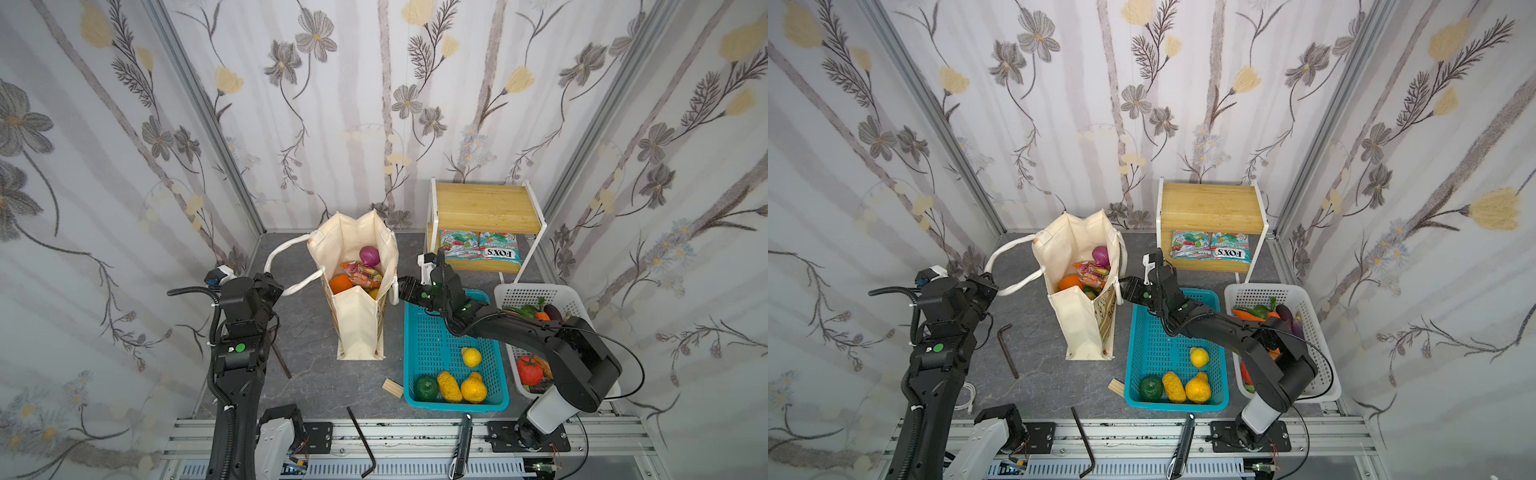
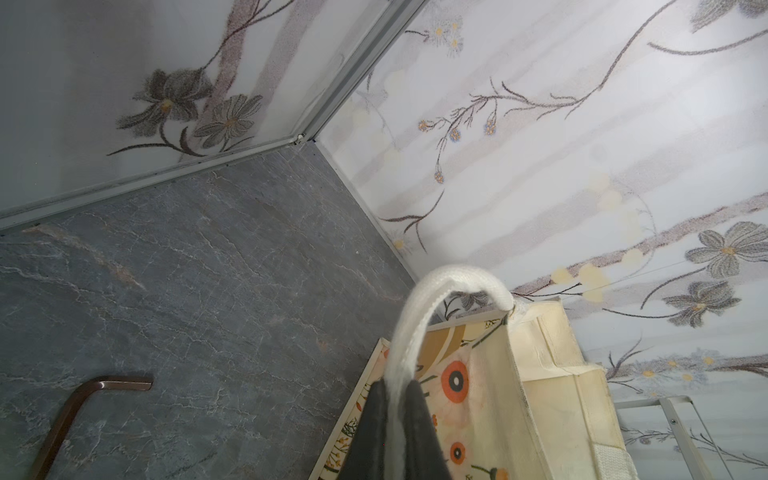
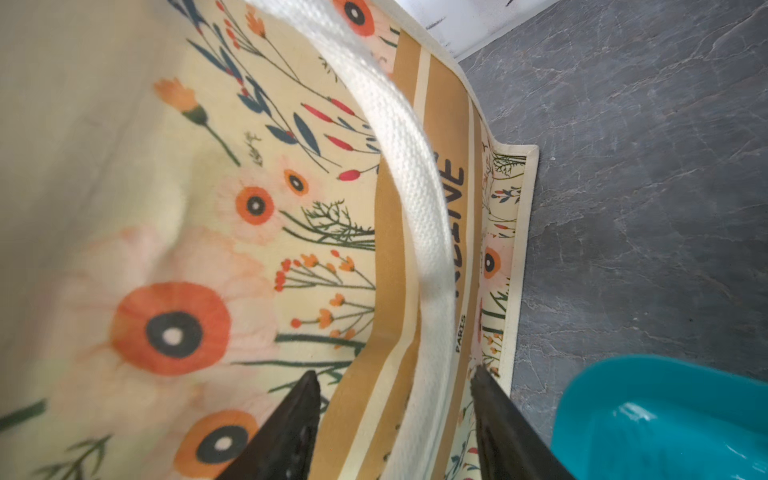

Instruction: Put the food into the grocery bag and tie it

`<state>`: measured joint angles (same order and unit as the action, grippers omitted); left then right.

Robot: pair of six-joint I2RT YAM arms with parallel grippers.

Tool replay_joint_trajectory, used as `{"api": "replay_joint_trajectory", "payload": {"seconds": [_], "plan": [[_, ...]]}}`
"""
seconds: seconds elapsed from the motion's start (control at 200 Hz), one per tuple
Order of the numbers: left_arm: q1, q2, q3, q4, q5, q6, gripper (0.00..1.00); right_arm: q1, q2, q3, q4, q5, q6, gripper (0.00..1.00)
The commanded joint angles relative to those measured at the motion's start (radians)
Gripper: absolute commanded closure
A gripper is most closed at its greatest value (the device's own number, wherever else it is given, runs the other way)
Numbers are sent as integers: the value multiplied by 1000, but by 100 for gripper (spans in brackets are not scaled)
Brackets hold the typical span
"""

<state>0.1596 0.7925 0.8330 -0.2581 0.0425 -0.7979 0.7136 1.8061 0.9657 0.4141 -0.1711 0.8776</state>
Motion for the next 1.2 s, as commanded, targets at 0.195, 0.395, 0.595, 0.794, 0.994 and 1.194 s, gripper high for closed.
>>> {"api": "replay_joint_trajectory", "payload": {"seconds": [0.195,0.395,0.595,0.794,0.994,1.194], "plan": [[-3,0,-11,22,-13,-17,100,-4,88,33,150,-77,44,40],[-3,0,-18,25,-6,-23,100,-6,143,29,266,-129,87,58],[-5,2,-15,28,-9,-16,100,-4,104,16,218,-74,44,100],[-6,9,54,25,-35,95,100,-1,-91,-27,-64,174,-90,100],[-6,35,98,27,-18,73,100,-3,-198,-24,-221,277,-177,100],[-4,10,77,25,-84,65,100,3,-126,11,-174,91,-150,40]]}}
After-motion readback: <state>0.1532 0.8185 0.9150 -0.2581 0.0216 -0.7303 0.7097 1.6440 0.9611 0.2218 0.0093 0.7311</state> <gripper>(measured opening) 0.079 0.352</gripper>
